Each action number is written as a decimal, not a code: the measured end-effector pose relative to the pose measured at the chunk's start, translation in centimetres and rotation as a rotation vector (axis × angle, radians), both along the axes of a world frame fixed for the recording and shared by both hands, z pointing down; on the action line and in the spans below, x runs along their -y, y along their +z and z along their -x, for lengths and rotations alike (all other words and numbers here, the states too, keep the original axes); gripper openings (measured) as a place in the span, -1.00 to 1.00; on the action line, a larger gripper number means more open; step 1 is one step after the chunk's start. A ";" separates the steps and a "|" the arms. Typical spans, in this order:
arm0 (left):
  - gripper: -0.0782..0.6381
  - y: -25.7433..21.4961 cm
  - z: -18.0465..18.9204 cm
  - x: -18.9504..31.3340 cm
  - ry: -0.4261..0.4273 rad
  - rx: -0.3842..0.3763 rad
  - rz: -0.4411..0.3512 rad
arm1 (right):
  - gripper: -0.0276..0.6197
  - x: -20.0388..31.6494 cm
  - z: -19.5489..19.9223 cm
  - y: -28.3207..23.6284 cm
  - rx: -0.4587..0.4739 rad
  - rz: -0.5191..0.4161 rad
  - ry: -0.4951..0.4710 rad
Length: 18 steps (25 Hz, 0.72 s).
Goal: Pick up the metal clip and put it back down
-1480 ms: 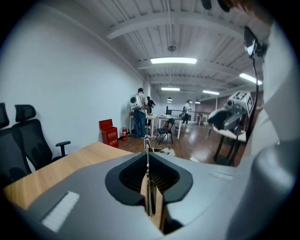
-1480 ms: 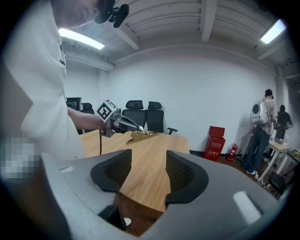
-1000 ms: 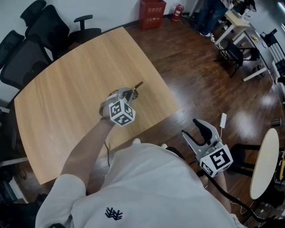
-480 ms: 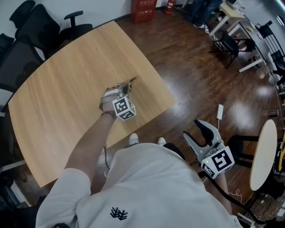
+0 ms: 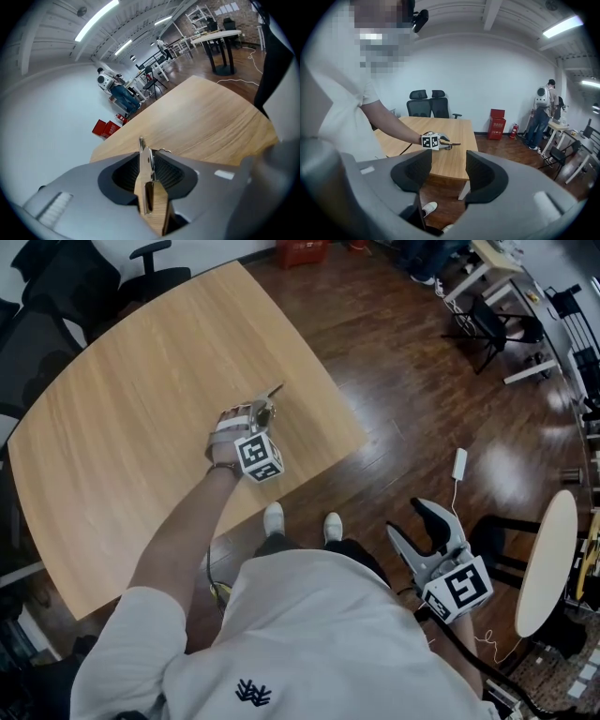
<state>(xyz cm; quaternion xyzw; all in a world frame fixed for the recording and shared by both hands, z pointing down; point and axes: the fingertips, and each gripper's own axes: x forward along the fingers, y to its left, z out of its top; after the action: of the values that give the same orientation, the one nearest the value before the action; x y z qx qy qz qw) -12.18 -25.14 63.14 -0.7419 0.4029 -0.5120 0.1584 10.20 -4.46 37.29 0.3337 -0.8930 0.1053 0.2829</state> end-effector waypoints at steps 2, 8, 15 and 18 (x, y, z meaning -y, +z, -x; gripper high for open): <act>-0.49 -0.1 -0.2 -0.1 0.009 -0.004 0.005 | -0.19 -0.2 -0.5 0.1 -0.003 0.014 -0.001; -0.40 -3.2 0.1 -1.4 -0.025 -0.019 -0.045 | -0.19 -0.4 -3.2 0.7 0.015 0.019 -0.037; -0.36 -10.9 -2.4 -10.2 -0.198 -0.258 -0.112 | -0.20 0.0 -8.3 0.8 0.097 -0.068 -0.178; -0.36 -14.7 -4.9 -15.0 -0.284 -0.363 -0.159 | -0.22 0.4 -10.9 1.5 0.147 -0.121 -0.296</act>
<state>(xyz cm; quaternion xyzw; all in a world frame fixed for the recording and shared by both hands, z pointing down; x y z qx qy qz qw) -7.24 -10.11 48.49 -0.7428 0.5640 -0.3544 0.0676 21.14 -4.83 38.80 0.2065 -0.9554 0.0328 0.2085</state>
